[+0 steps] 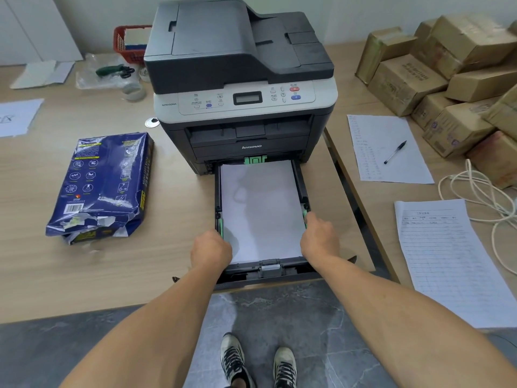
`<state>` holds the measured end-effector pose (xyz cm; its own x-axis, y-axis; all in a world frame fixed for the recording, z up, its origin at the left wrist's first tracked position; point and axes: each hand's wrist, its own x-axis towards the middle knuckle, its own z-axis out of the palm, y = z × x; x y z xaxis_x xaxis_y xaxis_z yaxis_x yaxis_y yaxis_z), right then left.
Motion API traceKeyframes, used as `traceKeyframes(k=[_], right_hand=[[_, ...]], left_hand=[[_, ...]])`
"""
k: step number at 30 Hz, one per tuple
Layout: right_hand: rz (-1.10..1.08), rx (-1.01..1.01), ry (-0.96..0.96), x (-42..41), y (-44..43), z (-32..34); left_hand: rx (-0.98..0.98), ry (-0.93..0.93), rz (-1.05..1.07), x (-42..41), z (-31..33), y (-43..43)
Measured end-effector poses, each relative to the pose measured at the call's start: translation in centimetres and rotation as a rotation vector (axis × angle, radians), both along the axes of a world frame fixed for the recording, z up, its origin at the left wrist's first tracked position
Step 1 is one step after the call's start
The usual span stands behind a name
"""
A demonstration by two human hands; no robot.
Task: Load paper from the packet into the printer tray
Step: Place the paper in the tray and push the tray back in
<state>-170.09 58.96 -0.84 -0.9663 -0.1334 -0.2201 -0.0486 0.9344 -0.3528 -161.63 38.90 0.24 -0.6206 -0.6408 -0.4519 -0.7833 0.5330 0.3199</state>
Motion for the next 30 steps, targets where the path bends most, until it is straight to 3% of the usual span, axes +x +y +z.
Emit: traceKeyframes(k=[7, 14, 21, 30], right_hand=[[0.067, 0.002, 0.001, 0.0, 0.4, 0.1], [-0.196, 0.013, -0.167, -1.0, 0.6, 0.3], [-0.235, -0.002, -0.118, -0.7, -0.8, -0.1], [-0.119, -0.013, -0.239, -1.2, 1.5, 1.8]], left_hand=[[0.020, 0.009, -0.022, 0.2, -0.1, -0.3], [0.032, -0.054, -0.032, 0.1, 0.0, -1.3], [0.061, -0.048, -0.042, 0.0, 0.2, -0.5], [0.144, -0.031, -0.091, 0.9, 1.3, -1.6]])
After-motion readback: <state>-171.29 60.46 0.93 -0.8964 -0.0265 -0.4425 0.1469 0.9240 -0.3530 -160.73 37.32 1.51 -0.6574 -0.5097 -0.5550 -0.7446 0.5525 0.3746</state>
